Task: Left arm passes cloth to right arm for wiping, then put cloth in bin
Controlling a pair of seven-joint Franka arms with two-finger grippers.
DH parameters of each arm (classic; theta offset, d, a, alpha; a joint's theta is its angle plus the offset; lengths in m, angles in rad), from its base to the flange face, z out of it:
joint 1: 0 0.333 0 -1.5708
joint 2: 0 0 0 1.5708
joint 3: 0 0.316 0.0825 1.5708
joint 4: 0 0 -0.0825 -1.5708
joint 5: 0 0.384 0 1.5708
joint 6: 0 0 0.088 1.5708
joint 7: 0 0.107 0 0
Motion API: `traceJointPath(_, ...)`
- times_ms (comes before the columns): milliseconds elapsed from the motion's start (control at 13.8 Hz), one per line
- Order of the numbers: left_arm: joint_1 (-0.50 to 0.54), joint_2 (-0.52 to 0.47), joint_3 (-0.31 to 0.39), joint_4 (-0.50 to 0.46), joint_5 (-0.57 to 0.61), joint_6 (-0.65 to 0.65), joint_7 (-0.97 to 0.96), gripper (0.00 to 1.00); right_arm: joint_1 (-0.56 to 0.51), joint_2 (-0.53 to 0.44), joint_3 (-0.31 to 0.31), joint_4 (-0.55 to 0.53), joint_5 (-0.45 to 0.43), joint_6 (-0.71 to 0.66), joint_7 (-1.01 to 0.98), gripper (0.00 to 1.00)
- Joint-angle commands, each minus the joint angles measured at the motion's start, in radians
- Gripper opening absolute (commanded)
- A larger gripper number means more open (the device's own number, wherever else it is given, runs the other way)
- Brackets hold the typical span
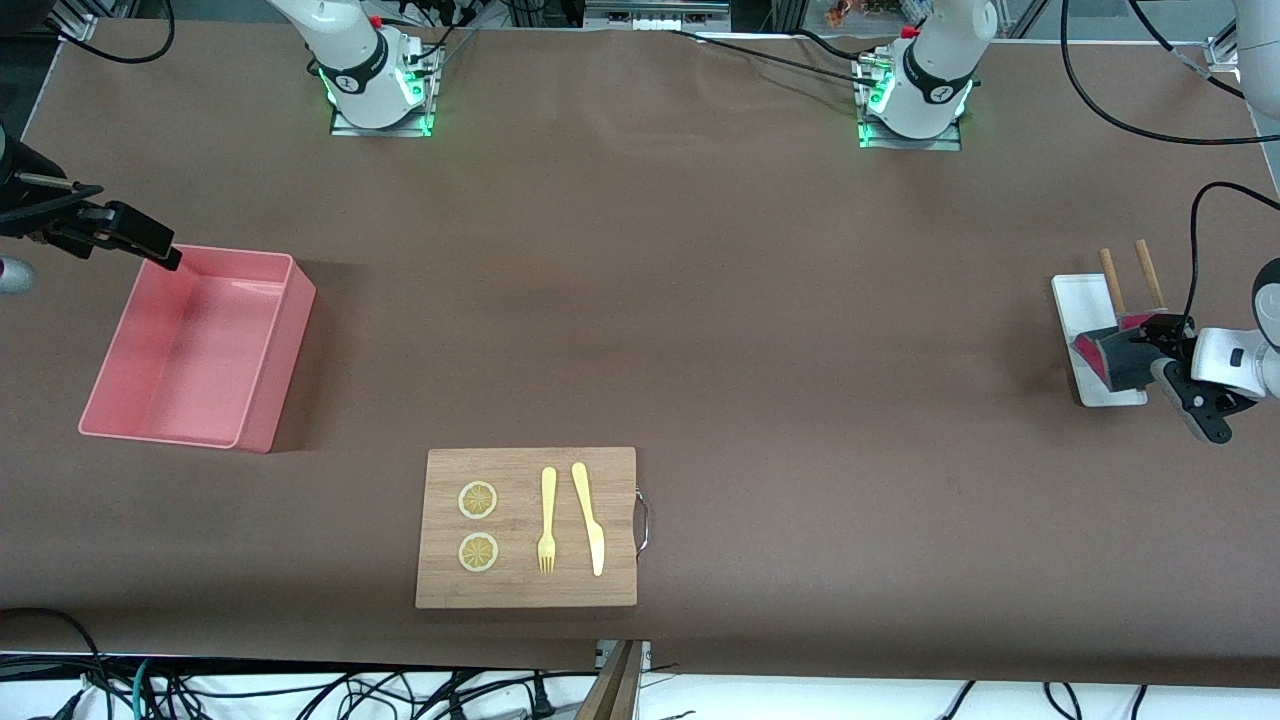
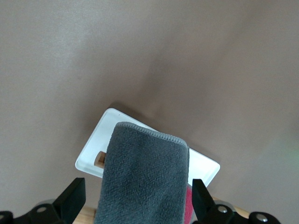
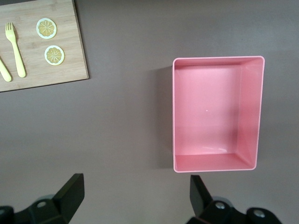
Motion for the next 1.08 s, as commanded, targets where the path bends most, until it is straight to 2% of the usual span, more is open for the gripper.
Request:
traceJointPath(0, 0.021, 0.031, -0.009, 0.035, -0.032, -0.009, 0.045, 1.0, -0.001, 0.01, 0.001, 0.02, 0.014, -0.007, 0.011, 1.0)
traceJointPath(145, 0.021, 0.031, -0.009, 0.034, -0.032, -0.009, 0.046, 0.99, -0.001, 0.017, 0.001, 0.017, 0.014, -0.007, 0.011, 1.0)
traceJointPath(289, 0.021, 0.031, -0.009, 0.034, -0.035, -0.009, 0.046, 0.9, -0.001, 0.023, 0.001, 0.017, 0.015, -0.006, 0.01, 1.0)
traceJointPath(723, 0.021, 0.029, -0.009, 0.035, -0.037, -0.01, 0.048, 0.86, 0.001, 0.036, 0.002, 0.015, 0.015, -0.012, 0.01, 1.0)
traceJointPath(795, 0.021, 0.029, -0.009, 0.035, -0.037, -0.01, 0.048, 0.81, 0.001, 0.039, 0.002, 0.014, 0.015, -0.012, 0.01, 1.0)
traceJointPath(940, 0.022, 0.029, -0.009, 0.034, -0.035, -0.01, 0.049, 0.62, 0.002, 0.039, 0.002, 0.012, 0.015, -0.014, 0.01, 1.0)
traceJointPath(1012, 0.024, 0.029, -0.009, 0.035, -0.034, -0.01, 0.049, 0.58, 0.002, 0.046, 0.002, 0.009, 0.015, -0.017, 0.01, 1.0)
